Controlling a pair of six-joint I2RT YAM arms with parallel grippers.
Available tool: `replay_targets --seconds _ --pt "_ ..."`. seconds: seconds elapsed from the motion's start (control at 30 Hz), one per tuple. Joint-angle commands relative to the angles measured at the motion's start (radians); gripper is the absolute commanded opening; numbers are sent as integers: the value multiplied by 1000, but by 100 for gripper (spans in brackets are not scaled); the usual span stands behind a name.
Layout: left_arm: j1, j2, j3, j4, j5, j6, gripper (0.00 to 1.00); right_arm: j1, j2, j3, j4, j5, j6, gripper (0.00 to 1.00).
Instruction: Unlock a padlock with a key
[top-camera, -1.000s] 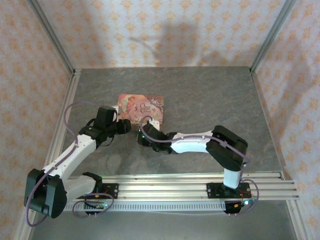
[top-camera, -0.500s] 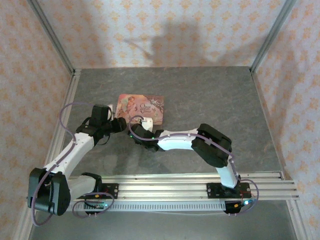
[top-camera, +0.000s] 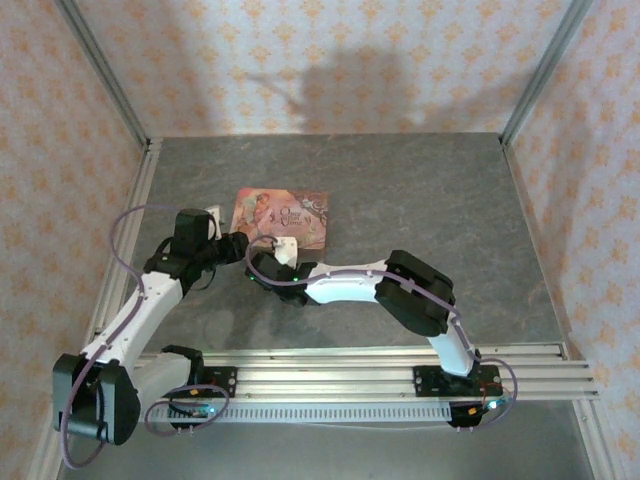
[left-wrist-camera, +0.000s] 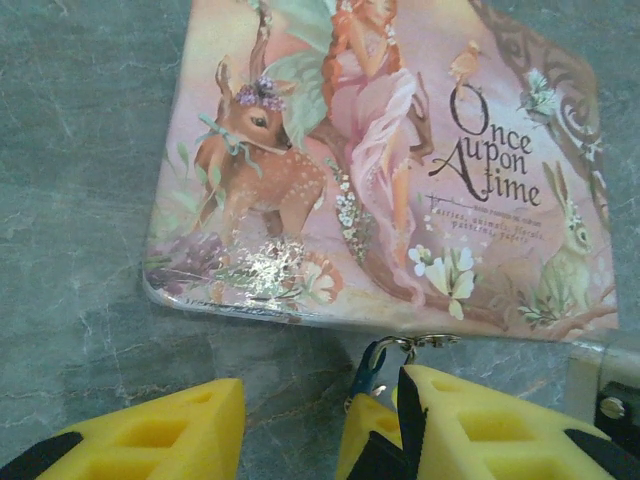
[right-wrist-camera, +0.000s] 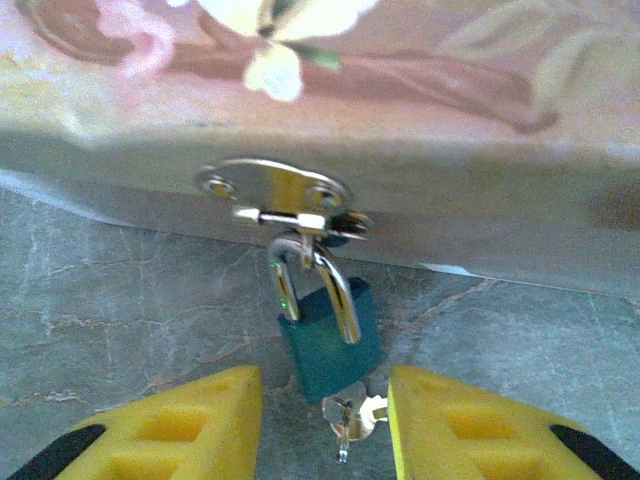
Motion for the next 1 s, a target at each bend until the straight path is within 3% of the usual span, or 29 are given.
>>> replay_targets --seconds 0.0,0.53,0.83,0.97 --pt "11 -27 -8 -37 18 25 46 8 19 32 -34 54 -20 38" --pt "15 -64 -21 -65 14 36 45 10 82 67 -27 93 -47 39" --pt "15 -86 -26 -73 12 41 46 1 -27 -103 156 70 -119 6" --pt "14 -92 -26 -75 12 43 45 -27 -97 -210 252 -4 -144 0"
